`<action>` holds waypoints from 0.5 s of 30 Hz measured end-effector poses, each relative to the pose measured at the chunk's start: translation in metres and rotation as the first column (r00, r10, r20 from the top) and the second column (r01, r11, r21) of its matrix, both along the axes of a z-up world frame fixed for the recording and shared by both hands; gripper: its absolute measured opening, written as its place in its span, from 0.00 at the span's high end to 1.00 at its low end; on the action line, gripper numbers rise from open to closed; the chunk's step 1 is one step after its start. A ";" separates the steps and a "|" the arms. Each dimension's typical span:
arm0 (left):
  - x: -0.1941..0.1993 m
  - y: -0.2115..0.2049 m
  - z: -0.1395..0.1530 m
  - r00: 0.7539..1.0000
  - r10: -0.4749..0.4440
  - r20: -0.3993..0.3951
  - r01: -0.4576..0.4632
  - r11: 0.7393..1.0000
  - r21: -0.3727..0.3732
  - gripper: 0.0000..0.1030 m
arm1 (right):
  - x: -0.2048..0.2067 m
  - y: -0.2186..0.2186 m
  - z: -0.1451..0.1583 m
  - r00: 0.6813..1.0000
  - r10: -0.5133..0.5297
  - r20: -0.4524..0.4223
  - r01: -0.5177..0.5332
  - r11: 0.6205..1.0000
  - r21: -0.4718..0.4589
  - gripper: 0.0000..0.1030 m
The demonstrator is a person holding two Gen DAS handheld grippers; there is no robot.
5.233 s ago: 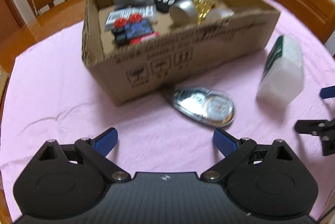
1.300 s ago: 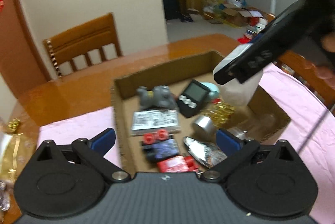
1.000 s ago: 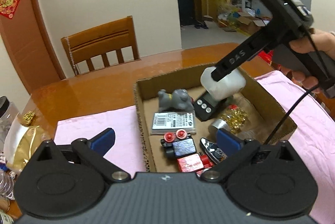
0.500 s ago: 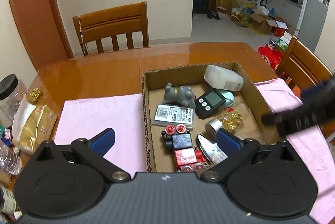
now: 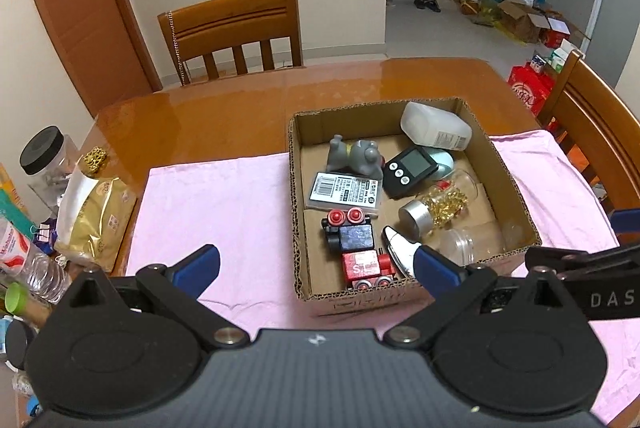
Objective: Organize rigid objects
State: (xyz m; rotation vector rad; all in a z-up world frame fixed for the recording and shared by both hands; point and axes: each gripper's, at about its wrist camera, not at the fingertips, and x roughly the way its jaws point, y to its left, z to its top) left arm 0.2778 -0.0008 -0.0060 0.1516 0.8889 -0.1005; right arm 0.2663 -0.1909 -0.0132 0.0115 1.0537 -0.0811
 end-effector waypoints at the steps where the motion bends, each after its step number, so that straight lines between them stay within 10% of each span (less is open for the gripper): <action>1: -0.001 0.000 0.001 1.000 0.000 0.002 0.000 1.000 0.001 0.01 | -0.002 0.000 0.001 1.000 -0.003 0.004 0.003 1.000 0.003 0.00; 15: -0.007 0.000 0.005 1.000 0.019 0.003 -0.019 1.000 0.006 0.01 | -0.010 0.001 0.011 0.999 -0.006 0.034 0.005 1.000 0.006 0.00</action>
